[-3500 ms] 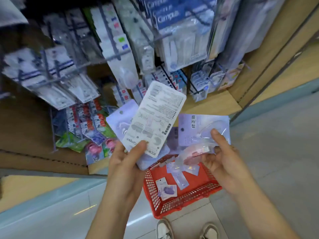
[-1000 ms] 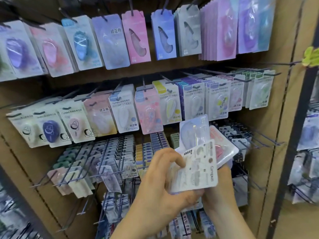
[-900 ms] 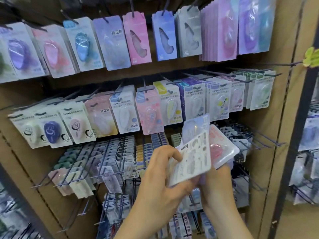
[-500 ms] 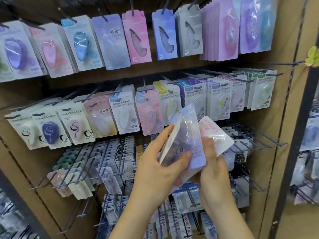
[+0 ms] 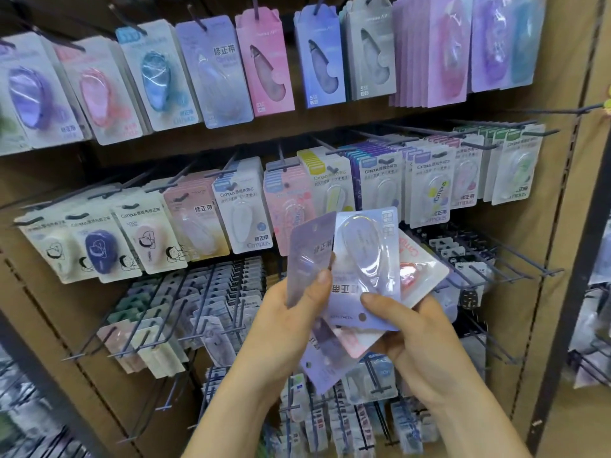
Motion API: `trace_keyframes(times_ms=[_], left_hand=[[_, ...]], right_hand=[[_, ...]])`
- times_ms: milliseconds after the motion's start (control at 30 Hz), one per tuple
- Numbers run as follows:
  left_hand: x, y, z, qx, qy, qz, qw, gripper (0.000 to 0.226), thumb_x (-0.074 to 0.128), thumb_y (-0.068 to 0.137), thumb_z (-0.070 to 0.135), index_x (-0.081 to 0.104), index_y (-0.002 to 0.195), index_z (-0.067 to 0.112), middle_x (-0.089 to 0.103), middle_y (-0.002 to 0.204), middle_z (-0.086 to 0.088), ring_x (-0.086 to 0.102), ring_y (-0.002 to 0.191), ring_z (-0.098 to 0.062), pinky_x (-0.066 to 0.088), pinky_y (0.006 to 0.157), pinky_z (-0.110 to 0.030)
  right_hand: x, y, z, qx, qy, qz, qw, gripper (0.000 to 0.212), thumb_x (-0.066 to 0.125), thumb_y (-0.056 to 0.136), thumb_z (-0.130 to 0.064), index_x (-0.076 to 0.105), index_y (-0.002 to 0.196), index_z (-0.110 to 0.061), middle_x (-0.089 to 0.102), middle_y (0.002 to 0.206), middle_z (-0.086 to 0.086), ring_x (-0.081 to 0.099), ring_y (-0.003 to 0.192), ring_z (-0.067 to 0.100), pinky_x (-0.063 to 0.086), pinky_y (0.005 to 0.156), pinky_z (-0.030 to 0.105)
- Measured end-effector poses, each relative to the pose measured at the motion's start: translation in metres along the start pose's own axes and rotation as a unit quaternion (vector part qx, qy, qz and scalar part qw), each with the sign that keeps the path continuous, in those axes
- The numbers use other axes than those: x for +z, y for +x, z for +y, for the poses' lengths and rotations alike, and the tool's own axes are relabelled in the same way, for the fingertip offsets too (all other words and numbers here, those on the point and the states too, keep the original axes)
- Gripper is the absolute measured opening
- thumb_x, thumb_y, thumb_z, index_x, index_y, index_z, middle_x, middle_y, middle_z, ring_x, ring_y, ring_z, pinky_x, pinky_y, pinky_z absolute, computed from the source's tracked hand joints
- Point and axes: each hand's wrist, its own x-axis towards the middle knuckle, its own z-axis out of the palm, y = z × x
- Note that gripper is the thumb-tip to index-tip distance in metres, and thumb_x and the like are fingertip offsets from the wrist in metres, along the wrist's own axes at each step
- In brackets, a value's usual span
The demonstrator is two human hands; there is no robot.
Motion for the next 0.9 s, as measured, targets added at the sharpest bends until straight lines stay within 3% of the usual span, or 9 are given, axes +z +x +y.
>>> trace_keyframes(times_ms=[100, 167, 233, 333, 400, 500, 600, 767, 900], left_hand=[[-0.003, 0.004, 0.002, -0.035, -0.091, 0.064, 0.993, 0.037, 0.050, 0.091, 0.041, 0.068, 0.113, 0.019, 0.074, 0.109, -0.006, 0.070, 0.102, -0.024, 0.056, 0.089, -0.039], [-0.006, 0.007, -0.001, -0.018, -0.105, 0.165, 0.981, 0.025, 0.058, 0.090, 0.032, 0.071, 0.104, 0.016, 0.076, 0.098, -0.008, 0.073, 0.089, -0.026, 0.058, 0.077, -0.040], [-0.008, 0.008, -0.003, 0.031, -0.076, 0.255, 0.964, 0.018, 0.067, 0.087, 0.021, 0.069, 0.104, 0.018, 0.077, 0.091, -0.005, 0.074, 0.080, -0.022, 0.058, 0.064, -0.031], [-0.012, 0.008, -0.005, 0.076, -0.053, 0.305, 0.948, 0.050, 0.071, 0.084, 0.015, 0.050, 0.127, 0.030, 0.077, 0.091, -0.004, 0.074, 0.078, -0.017, 0.056, 0.060, -0.023], [-0.015, 0.007, -0.007, 0.092, -0.013, 0.304, 0.948, 0.054, 0.070, 0.086, 0.020, 0.048, 0.131, 0.038, 0.076, 0.101, -0.001, 0.072, 0.088, -0.014, 0.058, 0.068, -0.027], [-0.017, 0.008, -0.010, 0.097, 0.081, 0.284, 0.950, 0.039, 0.068, 0.087, 0.029, 0.057, 0.122, 0.043, 0.061, 0.122, 0.026, 0.056, 0.116, 0.006, 0.051, 0.099, -0.031], [-0.016, 0.009, -0.010, 0.085, 0.102, 0.261, 0.956, 0.048, 0.075, 0.082, 0.025, 0.053, 0.121, 0.044, 0.052, 0.121, 0.037, 0.048, 0.110, 0.021, 0.048, 0.097, -0.024], [-0.019, 0.012, -0.012, 0.005, 0.102, 0.210, 0.972, 0.071, 0.077, 0.067, 0.026, 0.039, 0.119, 0.056, 0.059, 0.124, 0.011, 0.065, 0.105, -0.011, 0.055, 0.090, -0.045], [-0.020, 0.015, -0.006, -0.042, 0.130, 0.185, 0.973, 0.070, 0.067, 0.065, 0.036, 0.034, 0.125, 0.049, 0.057, 0.118, 0.016, 0.065, 0.101, -0.012, 0.054, 0.091, -0.045]], right_hand=[[-0.051, -0.007, -0.005, -0.016, -0.017, 0.082, 0.996, 0.026, 0.064, 0.080, 0.000, 0.070, 0.102, -0.013, 0.076, 0.093, 0.013, 0.073, 0.078, 0.027, 0.061, 0.060, 0.037], [-0.049, 0.000, 0.002, -0.019, -0.021, 0.076, 0.997, 0.028, 0.060, 0.085, 0.004, 0.067, 0.108, -0.010, 0.075, 0.094, 0.013, 0.073, 0.077, 0.027, 0.061, 0.059, 0.037], [-0.047, 0.001, 0.006, -0.008, -0.002, 0.059, 0.998, 0.031, 0.059, 0.084, 0.003, 0.065, 0.113, -0.007, 0.075, 0.094, 0.014, 0.073, 0.077, 0.028, 0.060, 0.056, 0.037], [-0.047, 0.001, 0.003, -0.007, 0.006, 0.051, 0.999, 0.042, 0.064, 0.073, -0.004, 0.063, 0.115, -0.005, 0.074, 0.092, 0.015, 0.073, 0.076, 0.028, 0.057, 0.054, 0.033], [-0.046, 0.001, 0.002, -0.009, 0.003, 0.044, 0.999, 0.045, 0.064, 0.068, -0.007, 0.064, 0.113, -0.006, 0.075, 0.090, 0.014, 0.073, 0.074, 0.027, 0.056, 0.053, 0.031], [-0.044, 0.001, 0.000, -0.011, 0.011, 0.025, 1.000, 0.042, 0.064, 0.067, -0.009, 0.066, 0.109, -0.008, 0.075, 0.090, 0.013, 0.073, 0.074, 0.027, 0.057, 0.053, 0.031], [-0.045, 0.002, 0.000, -0.012, 0.002, 0.022, 1.000, 0.044, 0.064, 0.068, -0.009, 0.066, 0.112, -0.009, 0.075, 0.095, 0.014, 0.073, 0.077, 0.028, 0.058, 0.055, 0.032], [-0.042, 0.003, -0.008, -0.022, 0.002, -0.001, 1.000, 0.042, 0.062, 0.069, -0.007, 0.066, 0.111, -0.013, 0.076, 0.099, 0.012, 0.074, 0.082, 0.027, 0.060, 0.057, 0.034], [-0.039, 0.005, -0.016, -0.022, 0.002, -0.023, 0.999, 0.044, 0.061, 0.070, -0.007, 0.065, 0.113, -0.016, 0.076, 0.101, 0.010, 0.073, 0.088, 0.030, 0.062, 0.067, 0.040]])
